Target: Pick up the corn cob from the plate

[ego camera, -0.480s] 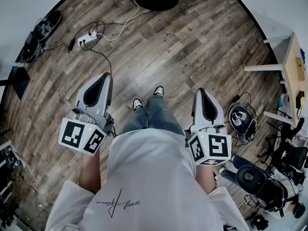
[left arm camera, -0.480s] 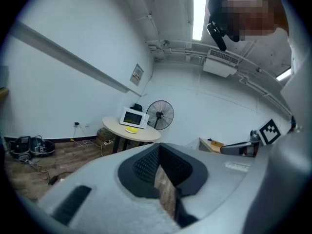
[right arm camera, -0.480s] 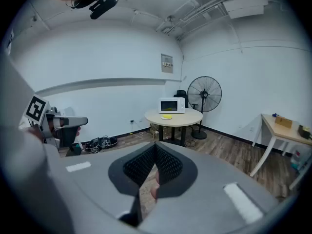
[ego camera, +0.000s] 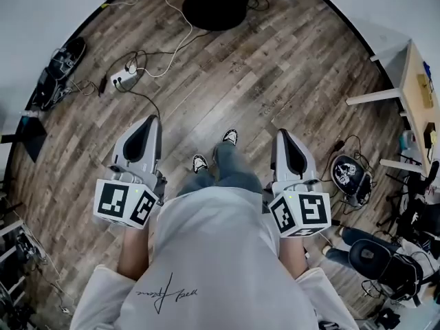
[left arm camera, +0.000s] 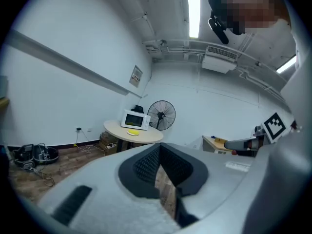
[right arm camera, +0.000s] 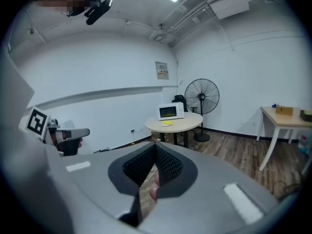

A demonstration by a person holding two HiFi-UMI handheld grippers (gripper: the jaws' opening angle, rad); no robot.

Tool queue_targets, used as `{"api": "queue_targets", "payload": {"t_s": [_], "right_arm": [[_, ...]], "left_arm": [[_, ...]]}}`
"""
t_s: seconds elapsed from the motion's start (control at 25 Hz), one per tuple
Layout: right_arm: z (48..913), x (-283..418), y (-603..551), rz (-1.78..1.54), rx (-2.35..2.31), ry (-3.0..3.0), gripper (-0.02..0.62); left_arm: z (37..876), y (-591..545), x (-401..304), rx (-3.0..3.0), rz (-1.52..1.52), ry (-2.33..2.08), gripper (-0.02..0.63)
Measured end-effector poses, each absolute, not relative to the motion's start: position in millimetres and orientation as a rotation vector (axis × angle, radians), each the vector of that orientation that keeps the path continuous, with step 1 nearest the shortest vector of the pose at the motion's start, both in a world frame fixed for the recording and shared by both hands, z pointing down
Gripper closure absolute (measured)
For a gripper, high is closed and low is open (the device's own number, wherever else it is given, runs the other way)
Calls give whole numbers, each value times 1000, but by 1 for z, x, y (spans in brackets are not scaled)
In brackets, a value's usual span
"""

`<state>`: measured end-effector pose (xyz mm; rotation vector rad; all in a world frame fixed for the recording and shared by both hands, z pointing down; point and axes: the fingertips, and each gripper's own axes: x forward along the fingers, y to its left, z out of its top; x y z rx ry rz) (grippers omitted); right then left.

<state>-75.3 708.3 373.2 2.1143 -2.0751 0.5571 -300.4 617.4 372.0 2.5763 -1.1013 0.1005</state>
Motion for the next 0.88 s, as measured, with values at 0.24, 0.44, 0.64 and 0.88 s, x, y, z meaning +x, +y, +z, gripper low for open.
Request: {"api": "queue_targets", "payload": {"t_s": [0.24, 0.44, 0.64, 0.88], "right_arm": [[365, -59, 681, 563, 2131, -2135, 583], [361, -35, 640, 515, 2144, -2152, 583], [365, 3, 595, 484, 2154, -2141, 583], [364, 31, 536, 495, 2022, -2284, 583]], "left_arm": [[362, 598, -293, 2619, 128, -1177, 604], [355, 560, -281, 2618, 123, -1255, 607], [354, 517, -249, 2594, 143, -1295, 612], [353, 460, -207, 2571, 157, -1313, 612]]}}
